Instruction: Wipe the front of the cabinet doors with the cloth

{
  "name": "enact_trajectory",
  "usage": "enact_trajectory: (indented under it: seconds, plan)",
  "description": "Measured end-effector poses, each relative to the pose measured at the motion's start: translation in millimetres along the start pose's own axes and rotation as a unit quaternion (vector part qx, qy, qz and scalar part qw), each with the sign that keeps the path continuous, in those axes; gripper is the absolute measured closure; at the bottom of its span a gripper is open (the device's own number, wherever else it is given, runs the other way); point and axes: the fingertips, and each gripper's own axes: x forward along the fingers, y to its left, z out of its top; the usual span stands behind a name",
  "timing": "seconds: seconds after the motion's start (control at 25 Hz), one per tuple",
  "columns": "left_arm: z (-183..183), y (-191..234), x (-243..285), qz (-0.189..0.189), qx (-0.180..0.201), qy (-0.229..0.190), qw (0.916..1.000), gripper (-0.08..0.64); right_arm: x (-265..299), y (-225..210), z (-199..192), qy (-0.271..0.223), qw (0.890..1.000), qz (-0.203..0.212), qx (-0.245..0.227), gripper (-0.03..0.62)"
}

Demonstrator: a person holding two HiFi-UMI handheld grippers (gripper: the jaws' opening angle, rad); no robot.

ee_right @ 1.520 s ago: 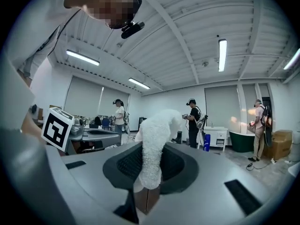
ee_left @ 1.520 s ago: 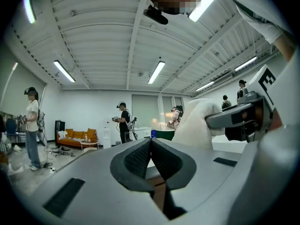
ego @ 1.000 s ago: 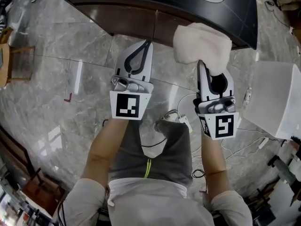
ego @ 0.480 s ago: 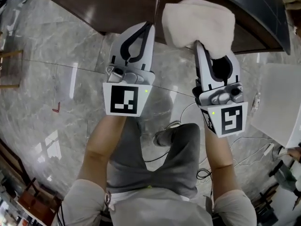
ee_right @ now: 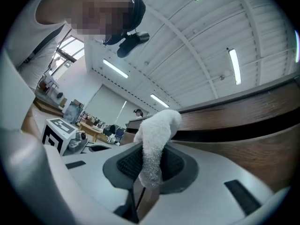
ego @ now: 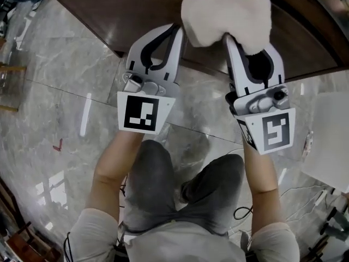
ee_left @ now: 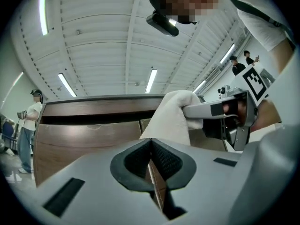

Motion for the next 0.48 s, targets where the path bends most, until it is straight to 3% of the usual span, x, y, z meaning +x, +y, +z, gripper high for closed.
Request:
enact_trajectory:
  seconds: [0.28, 0.48]
  plan:
    - [-21, -4, -6, 0.003, -0.003, -0.037, 0.9993, 0.541, 6, 0, -12, -0.032, 0.999, 0.01, -0.022, 0.512]
    - [-25, -4, -7, 0.004, -0.001, -0.034, 0.9994, 0.541, 21, 3, -22, -0.018, 0.999, 0.013, -0.033, 0.512]
